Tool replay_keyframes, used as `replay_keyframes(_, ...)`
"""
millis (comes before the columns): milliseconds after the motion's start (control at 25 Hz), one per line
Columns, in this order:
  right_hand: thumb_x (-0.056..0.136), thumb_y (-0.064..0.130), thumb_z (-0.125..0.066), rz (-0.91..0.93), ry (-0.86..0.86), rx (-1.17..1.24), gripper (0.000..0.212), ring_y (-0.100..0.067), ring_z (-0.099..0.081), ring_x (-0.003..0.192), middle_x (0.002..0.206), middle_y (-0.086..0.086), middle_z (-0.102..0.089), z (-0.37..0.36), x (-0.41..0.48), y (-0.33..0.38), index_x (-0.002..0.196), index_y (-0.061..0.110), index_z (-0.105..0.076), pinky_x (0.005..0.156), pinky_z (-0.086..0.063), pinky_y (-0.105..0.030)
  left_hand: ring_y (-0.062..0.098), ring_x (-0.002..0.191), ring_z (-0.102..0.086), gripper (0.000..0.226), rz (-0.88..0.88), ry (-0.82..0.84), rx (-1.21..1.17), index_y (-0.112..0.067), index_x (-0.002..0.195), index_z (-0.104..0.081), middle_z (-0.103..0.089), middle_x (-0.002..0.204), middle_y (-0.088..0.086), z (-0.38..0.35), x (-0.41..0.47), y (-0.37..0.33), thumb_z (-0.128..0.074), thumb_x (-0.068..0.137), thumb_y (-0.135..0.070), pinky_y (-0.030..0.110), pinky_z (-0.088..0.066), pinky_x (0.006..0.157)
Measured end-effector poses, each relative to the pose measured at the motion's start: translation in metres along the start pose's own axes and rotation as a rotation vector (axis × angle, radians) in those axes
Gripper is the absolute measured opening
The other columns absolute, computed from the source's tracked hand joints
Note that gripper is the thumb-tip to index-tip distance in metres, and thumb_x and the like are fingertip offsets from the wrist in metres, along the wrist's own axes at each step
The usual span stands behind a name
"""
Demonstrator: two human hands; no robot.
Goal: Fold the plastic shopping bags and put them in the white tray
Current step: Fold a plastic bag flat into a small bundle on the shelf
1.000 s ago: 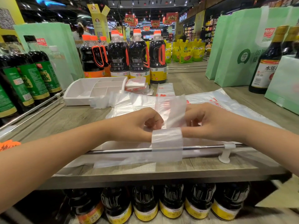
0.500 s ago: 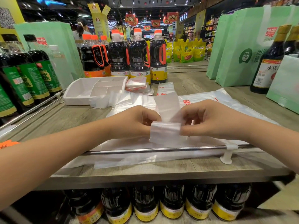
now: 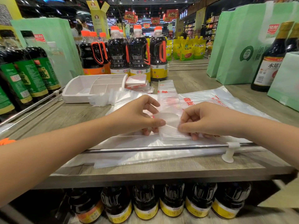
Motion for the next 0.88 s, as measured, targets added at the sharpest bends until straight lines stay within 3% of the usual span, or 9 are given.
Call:
replay_keyframes(240,0.089,0.032,-0.065,-0.028,-0.073,-0.118,0.021,-0.016,-0.058,0.052,0.064,-0.006,-0.071,0.003,0.000,-0.005,0.075,0.016,-0.063,0.053,-0.051,-0.029,0.020,0.082,-0.072,0.049,-0.082,0.042,0.211,-0.029,0.111,-0.053,-0.072,0.100,-0.002,0.005,-0.007,-0.002,-0.083,0.073,-0.040,0.035,-0.061,0.073)
replay_keyframes(360,0.088,0.045,-0.062,0.016,-0.155,-0.284,0.034,-0.007,-0.056,0.051,0.059,0.003,-0.068,0.006,-0.001,-0.005,0.071,0.016,-0.058,0.057,-0.045,-0.025,0.006,0.098,-0.066,0.049,-0.215,0.045,0.404,-0.026,0.112,-0.053,-0.064,0.109,-0.011,0.006,-0.010,-0.010,-0.084,0.075,-0.039,0.035,-0.058,0.078)
replay_keyframes(520,0.082,0.054,-0.066,0.010,-0.206,-0.380,0.039,-0.006,-0.055,0.057,0.060,0.006,-0.067,0.008,0.000,-0.008,0.071,0.017,-0.059,0.057,-0.045,-0.027,-0.008,0.087,-0.060,0.060,-0.270,-0.017,0.472,-0.025,0.124,-0.044,-0.052,0.112,-0.011,0.004,-0.011,-0.016,-0.083,0.078,-0.032,0.018,-0.053,0.069)
replay_keyframes(640,0.080,0.051,-0.071,0.053,-0.246,-0.405,0.037,-0.007,-0.052,0.059,0.063,0.008,-0.061,0.011,0.000,-0.006,0.070,0.019,-0.057,0.059,-0.043,-0.028,0.000,0.098,-0.061,0.042,-0.420,0.000,0.601,-0.023,0.117,-0.053,-0.048,0.117,-0.010,0.002,-0.010,-0.018,-0.077,0.084,-0.034,0.024,-0.055,0.076)
replay_keyframes(720,0.079,0.045,-0.074,0.146,-0.278,-0.398,0.029,-0.005,-0.052,0.063,0.067,0.010,-0.059,0.012,0.000,-0.002,0.071,0.023,-0.057,0.060,-0.041,-0.025,0.005,0.108,-0.060,0.028,-0.500,0.099,0.668,-0.025,0.118,-0.064,-0.053,0.123,-0.010,-0.004,-0.010,-0.016,-0.070,0.092,-0.031,0.025,-0.053,0.085)
replay_keyframes(880,0.085,0.035,-0.072,0.339,-0.253,-0.393,0.010,0.003,-0.058,0.086,0.101,0.017,-0.061,0.011,0.003,-0.001,0.094,0.037,-0.067,0.077,-0.045,-0.017,0.002,0.126,-0.053,0.034,-0.588,0.190,0.790,-0.029,0.133,-0.064,-0.057,0.139,-0.011,-0.013,-0.009,-0.014,-0.060,0.099,-0.029,0.023,-0.042,0.106)
Point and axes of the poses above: each hand's wrist, its own x-axis towards the middle knuckle, its own z-axis out of the back of the hand, y = z × x, the point moved 6 cm from there along x, towards the middle knuckle
